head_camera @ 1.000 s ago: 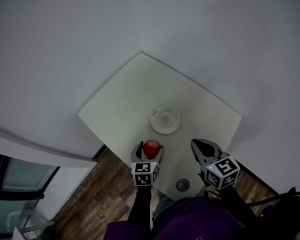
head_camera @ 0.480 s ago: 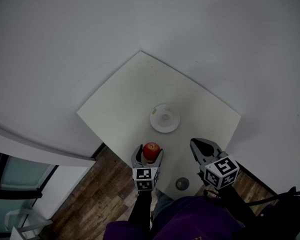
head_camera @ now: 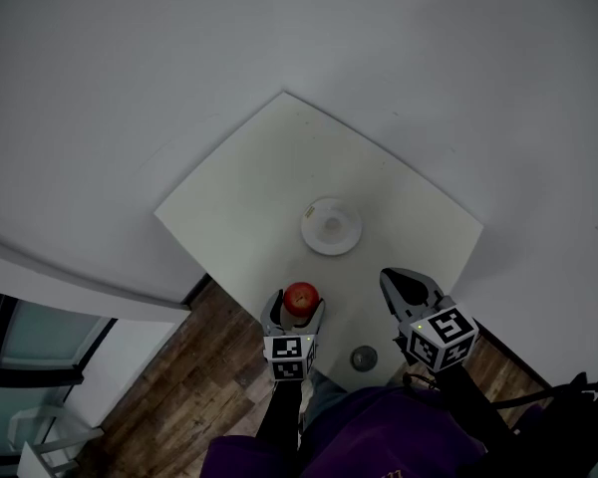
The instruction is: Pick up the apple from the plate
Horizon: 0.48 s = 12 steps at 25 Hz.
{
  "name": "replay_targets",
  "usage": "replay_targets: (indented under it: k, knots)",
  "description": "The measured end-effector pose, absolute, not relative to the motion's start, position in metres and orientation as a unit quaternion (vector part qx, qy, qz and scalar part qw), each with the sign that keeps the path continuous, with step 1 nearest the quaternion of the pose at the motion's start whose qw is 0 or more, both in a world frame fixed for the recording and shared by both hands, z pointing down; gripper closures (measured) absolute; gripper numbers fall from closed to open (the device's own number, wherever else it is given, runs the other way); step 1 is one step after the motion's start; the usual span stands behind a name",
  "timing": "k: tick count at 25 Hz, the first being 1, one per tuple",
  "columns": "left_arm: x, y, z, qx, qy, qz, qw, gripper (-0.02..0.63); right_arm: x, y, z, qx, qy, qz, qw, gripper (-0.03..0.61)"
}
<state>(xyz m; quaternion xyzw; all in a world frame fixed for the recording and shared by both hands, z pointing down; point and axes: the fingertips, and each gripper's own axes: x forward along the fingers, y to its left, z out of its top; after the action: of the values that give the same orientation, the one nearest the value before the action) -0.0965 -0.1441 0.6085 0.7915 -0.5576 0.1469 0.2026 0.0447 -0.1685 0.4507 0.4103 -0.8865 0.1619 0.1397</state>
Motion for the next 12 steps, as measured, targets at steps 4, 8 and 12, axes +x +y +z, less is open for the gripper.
replay_targets:
  k: [4,8,12]
  knots:
    - [-0.098,-0.133,0.615,0.792,-0.551,0.154,0.213,0.227,0.046,-0.166,0.451,0.411,-0.886,0.163,0.14,0.568]
    - [-0.098,-0.128,0.616,0.794,-0.548,0.161,0.208,0.225,0.048,-0.167,0.452,0.412,-0.886,0.164,0.137,0.568]
    - [-0.1,-0.124,0.609,0.792,-0.553,0.159,0.203,0.225,0.048,-0.167,0.451,0.411,-0.886,0.166,0.134,0.568]
